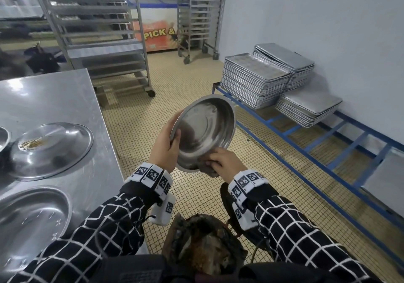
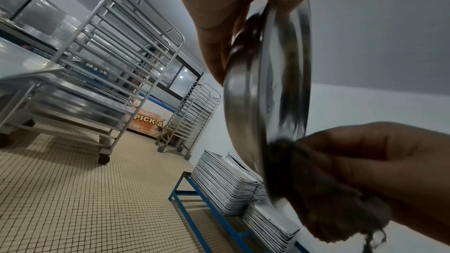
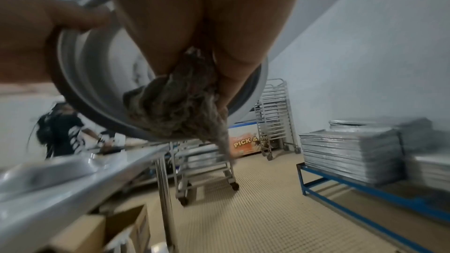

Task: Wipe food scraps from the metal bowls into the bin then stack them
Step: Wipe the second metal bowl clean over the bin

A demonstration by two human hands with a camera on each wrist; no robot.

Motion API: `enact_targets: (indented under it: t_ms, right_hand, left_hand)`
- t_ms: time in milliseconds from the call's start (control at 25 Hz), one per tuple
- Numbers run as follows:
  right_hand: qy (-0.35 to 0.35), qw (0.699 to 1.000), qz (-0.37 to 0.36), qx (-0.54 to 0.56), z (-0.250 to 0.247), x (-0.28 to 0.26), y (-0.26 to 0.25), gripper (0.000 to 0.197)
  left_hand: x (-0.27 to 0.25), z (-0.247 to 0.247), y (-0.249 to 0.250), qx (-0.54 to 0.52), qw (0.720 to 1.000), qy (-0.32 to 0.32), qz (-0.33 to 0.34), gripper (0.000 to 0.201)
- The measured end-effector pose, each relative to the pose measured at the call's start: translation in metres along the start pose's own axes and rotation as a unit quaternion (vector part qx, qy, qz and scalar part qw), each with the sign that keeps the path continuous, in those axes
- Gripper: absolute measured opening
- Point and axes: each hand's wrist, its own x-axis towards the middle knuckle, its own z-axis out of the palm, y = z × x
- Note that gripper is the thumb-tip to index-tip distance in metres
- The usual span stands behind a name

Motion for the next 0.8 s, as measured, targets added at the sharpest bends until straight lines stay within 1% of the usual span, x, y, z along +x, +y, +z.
enact_targets:
  t_ms: [40,120,160,200,280,320,360,400,440,480,520,560,600,680,720,760,800]
  right_hand:
    - [0.067,0.997,0.009,0.043,0.003,-0.003,-0.002,0.023]
    - [0.200,0.970,0.024,0.134,0.009,-0.006,-0.017,0.024]
    - [0.231,0.958,0.024,0.165,0.012,-0.007,-0.029,0.025]
    - [0.229,0.955,0.015,0.188,0.016,-0.008,-0.042,0.027]
    - [0.165,0.962,-0.030,0.214,0.027,-0.013,-0.066,0.032]
    - [0.132,0.970,-0.052,0.196,0.034,-0.017,-0.071,0.036]
    - [0.116,0.981,-0.067,0.139,0.041,-0.020,-0.069,0.040]
    - [0.107,0.991,-0.069,0.045,0.046,-0.021,-0.061,0.044]
    - [0.096,0.993,-0.054,-0.048,0.049,-0.021,-0.048,0.049]
    - [0.082,0.989,-0.029,-0.116,0.049,-0.021,-0.038,0.055]
    - [0.069,0.987,-0.013,-0.146,0.047,-0.022,-0.031,0.062]
    - [0.060,0.989,-0.017,-0.137,0.046,-0.021,-0.028,0.069]
    - [0.056,0.993,-0.031,-0.100,0.045,-0.020,-0.031,0.073]
    - [0.073,0.996,-0.053,-0.001,0.049,-0.019,-0.048,0.069]
    - [0.092,0.994,-0.049,0.028,0.051,-0.020,-0.057,0.064]
    - [0.111,0.993,-0.039,0.032,0.053,-0.021,-0.060,0.061]
    - [0.124,0.992,-0.030,0.014,0.054,-0.023,-0.061,0.059]
  left_hand:
    - [-0.001,0.000,-0.001,-0.017,1.000,0.000,-0.007,0.045]
    - [-0.003,0.002,0.000,-0.055,0.998,0.003,-0.019,0.042]
    - [-0.004,0.004,0.002,-0.063,0.998,0.009,-0.020,0.040]
    - [-0.005,0.007,0.004,-0.068,0.997,0.016,-0.019,0.039]
    - [-0.004,0.009,0.007,-0.091,0.995,0.034,-0.023,0.038]
    - [-0.003,0.007,0.009,-0.104,0.993,0.040,-0.024,0.038]
    - [-0.001,0.005,0.010,-0.114,0.992,0.046,-0.023,0.037]
    - [0.001,0.002,0.010,-0.116,0.992,0.050,-0.024,0.036]
    - [0.002,-0.001,0.010,-0.118,0.991,0.050,-0.028,0.036]
    - [0.002,-0.004,0.011,-0.112,0.992,0.048,-0.032,0.035]
    - [0.001,-0.004,0.012,-0.105,0.993,0.046,-0.032,0.033]
    - [0.000,-0.003,0.012,-0.098,0.993,0.048,-0.033,0.031]
    - [-0.002,-0.001,0.013,-0.099,0.993,0.053,-0.032,0.028]
    - [-0.001,0.003,0.016,-0.107,0.992,0.064,-0.033,0.032]
    - [0.000,0.003,0.017,-0.111,0.991,0.065,-0.032,0.032]
    - [0.001,0.002,0.019,-0.113,0.991,0.062,-0.028,0.030]
    - [0.003,0.000,0.020,-0.113,0.992,0.056,-0.024,0.031]
